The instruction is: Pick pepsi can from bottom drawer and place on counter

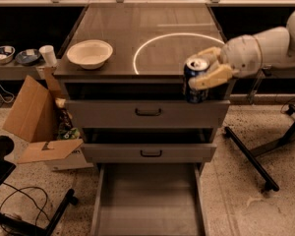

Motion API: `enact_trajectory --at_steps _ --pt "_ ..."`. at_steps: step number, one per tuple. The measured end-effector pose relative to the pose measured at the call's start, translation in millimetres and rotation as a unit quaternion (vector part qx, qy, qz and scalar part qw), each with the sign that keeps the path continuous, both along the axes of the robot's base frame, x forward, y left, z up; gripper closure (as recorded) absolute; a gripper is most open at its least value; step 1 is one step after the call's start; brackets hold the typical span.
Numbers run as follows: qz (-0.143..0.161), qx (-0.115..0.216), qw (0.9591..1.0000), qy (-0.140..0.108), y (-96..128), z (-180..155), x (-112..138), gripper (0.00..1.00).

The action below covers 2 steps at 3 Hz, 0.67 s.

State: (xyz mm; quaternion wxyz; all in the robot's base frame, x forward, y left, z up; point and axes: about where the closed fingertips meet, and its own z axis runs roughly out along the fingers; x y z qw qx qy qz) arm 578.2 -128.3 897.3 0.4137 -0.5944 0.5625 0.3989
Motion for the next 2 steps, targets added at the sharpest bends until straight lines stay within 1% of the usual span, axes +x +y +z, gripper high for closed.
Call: enact_trajectory --at_steps 1,2 --pt "-0.015 0.019 0.9997 0.001 13 33 46 1.0" --pt "-0.033 0.037 0.9987 0.009 42 47 96 1.0"
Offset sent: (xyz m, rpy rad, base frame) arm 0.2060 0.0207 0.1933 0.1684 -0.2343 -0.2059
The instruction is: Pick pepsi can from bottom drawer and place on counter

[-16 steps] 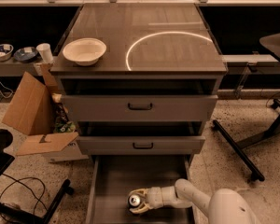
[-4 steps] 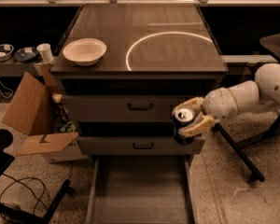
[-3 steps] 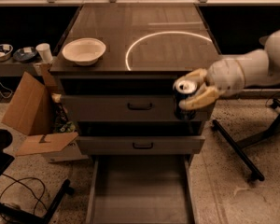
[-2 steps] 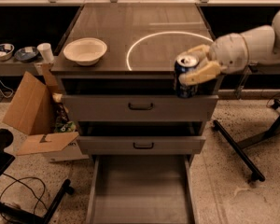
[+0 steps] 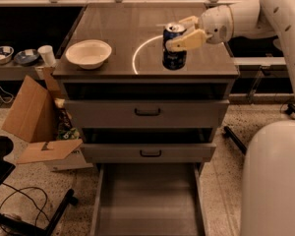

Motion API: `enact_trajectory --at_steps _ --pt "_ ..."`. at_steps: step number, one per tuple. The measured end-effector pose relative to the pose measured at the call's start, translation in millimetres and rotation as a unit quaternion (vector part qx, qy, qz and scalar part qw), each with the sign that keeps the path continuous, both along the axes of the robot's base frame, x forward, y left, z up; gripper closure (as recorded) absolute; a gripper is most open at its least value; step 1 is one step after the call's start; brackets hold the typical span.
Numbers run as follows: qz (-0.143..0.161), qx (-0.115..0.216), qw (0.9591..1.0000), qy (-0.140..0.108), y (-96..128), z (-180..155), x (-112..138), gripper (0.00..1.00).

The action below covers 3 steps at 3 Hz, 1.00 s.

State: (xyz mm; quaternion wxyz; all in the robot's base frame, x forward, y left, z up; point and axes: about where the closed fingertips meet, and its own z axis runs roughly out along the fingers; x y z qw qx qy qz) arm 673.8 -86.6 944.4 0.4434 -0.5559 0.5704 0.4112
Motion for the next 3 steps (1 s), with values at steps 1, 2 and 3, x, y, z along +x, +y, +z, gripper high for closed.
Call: enact_trajectory --at_steps 1,2,3 --pt "-0.031 0.017 0.9992 -0.02 2 17 37 1.0" --pt "-0.043 0.024 0.9973 -0.055 -4 44 42 1.0" --pt "-0.041 0.024 0.9974 -0.054 3 43 47 1.0"
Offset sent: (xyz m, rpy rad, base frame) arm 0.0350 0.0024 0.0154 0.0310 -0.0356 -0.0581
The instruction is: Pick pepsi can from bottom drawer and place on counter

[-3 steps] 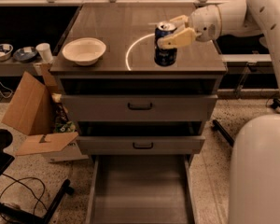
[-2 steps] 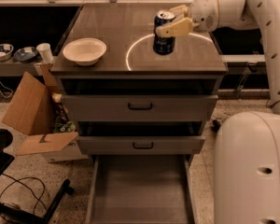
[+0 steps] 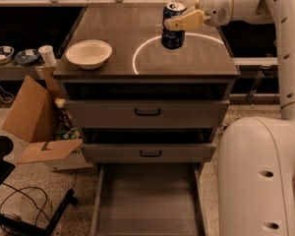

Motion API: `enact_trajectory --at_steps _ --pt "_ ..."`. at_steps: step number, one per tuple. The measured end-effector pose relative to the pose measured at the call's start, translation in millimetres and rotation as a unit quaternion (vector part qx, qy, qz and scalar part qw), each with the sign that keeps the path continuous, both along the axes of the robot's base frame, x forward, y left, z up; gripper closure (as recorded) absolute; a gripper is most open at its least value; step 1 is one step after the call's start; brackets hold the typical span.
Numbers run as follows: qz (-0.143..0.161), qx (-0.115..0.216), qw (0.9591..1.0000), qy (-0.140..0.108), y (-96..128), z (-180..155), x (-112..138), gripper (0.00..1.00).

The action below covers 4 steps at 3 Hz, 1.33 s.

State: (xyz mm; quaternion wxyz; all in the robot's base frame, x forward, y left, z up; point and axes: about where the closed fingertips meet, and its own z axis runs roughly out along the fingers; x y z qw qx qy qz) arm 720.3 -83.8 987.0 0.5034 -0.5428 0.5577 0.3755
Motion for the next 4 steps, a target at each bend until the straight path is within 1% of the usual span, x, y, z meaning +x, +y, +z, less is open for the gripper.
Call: enact_trajectory --at_steps 1,2,3,4 --pt "-0.012 0.016 0.9998 -0.01 21 1 24 1.0" --pt "-0.053 0.02 0.998 -0.026 46 9 58 1.0" --pt "-0.091 0.051 0.9935 -0.047 64 17 91 1.0" --pt "-0.123 0.068 0.9885 -0.057 83 19 119 1.0"
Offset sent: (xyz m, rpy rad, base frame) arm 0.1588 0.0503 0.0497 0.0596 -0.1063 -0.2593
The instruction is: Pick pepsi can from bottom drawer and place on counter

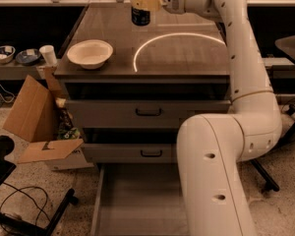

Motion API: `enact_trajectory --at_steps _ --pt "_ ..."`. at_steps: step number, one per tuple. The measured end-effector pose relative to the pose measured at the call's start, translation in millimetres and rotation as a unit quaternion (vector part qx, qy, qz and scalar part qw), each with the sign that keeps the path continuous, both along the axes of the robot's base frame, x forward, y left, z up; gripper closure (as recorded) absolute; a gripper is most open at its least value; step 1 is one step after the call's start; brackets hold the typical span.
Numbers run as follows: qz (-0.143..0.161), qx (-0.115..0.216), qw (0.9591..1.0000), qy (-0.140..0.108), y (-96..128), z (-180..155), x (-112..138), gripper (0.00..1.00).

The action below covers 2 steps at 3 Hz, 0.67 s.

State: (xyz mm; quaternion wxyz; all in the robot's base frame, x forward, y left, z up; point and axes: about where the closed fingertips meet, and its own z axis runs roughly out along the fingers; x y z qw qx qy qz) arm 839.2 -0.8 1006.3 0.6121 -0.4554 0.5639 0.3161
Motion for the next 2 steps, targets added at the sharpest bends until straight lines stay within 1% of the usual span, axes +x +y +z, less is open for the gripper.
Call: enact_trajectory --at_steps 1,2 --pt "-0.027 -0.021 0.9992 0.021 15 -17 20 1.0" --pt "-0.052 -0.05 0.9954 0.063 25 -50 37 1.0"
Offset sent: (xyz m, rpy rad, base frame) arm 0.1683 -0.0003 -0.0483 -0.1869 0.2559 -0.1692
